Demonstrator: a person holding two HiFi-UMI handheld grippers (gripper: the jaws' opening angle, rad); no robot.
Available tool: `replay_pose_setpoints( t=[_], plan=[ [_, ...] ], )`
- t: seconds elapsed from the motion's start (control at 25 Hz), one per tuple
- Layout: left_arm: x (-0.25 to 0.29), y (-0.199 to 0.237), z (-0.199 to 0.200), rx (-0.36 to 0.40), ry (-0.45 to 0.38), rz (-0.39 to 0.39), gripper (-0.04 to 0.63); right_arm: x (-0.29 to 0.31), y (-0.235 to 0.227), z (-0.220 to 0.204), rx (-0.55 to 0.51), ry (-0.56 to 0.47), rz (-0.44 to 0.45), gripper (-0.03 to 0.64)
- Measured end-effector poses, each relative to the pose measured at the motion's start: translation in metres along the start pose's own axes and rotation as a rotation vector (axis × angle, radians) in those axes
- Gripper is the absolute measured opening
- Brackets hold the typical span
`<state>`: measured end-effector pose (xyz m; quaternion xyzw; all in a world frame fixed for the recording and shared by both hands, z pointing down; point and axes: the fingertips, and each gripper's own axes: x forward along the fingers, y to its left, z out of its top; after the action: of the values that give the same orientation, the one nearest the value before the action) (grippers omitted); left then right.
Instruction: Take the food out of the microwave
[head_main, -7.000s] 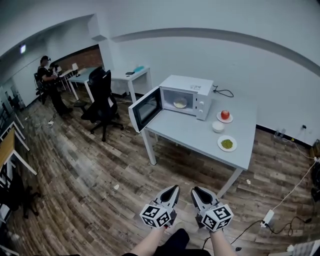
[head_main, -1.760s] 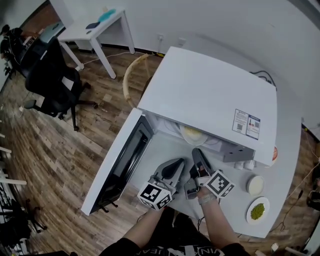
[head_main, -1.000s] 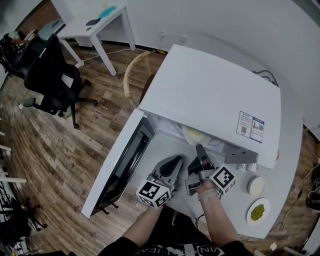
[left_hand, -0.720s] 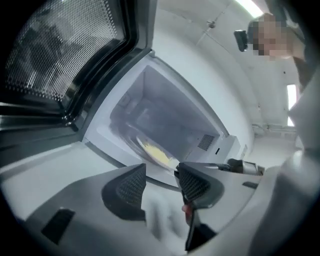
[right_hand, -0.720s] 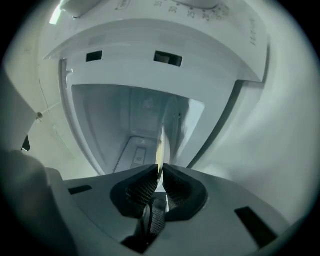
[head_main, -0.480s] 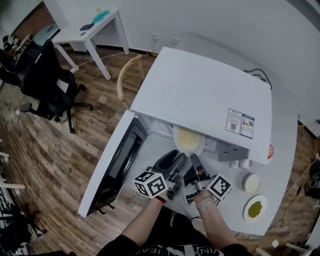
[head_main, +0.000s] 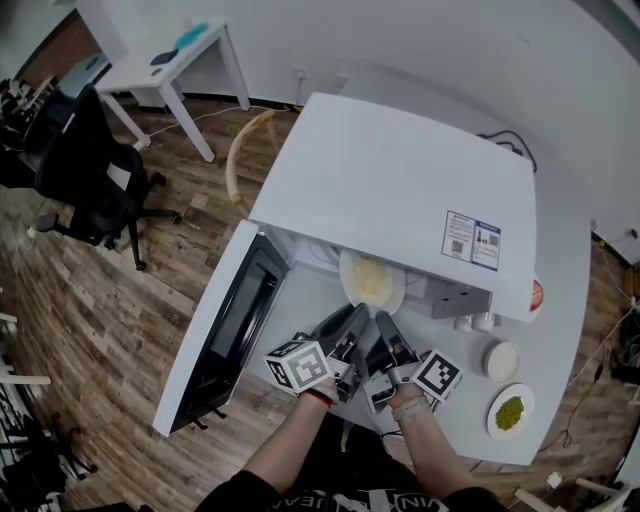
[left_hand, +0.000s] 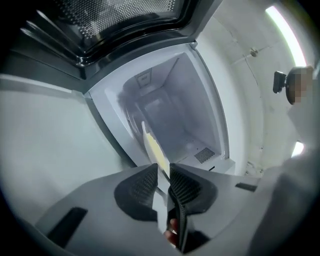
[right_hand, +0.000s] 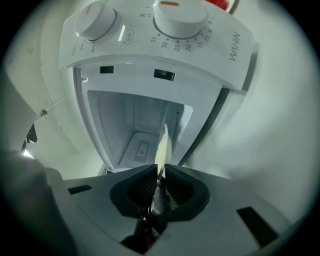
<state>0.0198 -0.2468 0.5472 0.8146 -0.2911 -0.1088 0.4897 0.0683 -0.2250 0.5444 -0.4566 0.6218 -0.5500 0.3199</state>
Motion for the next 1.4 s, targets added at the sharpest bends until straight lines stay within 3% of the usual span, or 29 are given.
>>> replay_pose_setpoints(
  t=[0.2,0.72,1.04,1.4],
  plan=[
    [-0.003,0.003,-0.001,-0.025,-0.001,0.002,0.07,0.006,-0.01,0.007,-0.007,-0.014,-0.064,0.055],
    [-0.015,0.006,0.0,-0.052,-0.016,-0.008,0.066,0.017,-0.018,0.015,0.021,-0.027,-0.099,0.054],
    [-0.008,0.008,0.001,-0.073,-0.041,-0.014,0.103,0.012,-0.017,0.007,0.067,-0.026,-0.094,0.054],
    [-0.005,0.013,-0.012,-0.109,0.009,0.007,0.101,0.01,-0.017,0.009,0.038,-0.023,-0.081,0.054]
  ],
)
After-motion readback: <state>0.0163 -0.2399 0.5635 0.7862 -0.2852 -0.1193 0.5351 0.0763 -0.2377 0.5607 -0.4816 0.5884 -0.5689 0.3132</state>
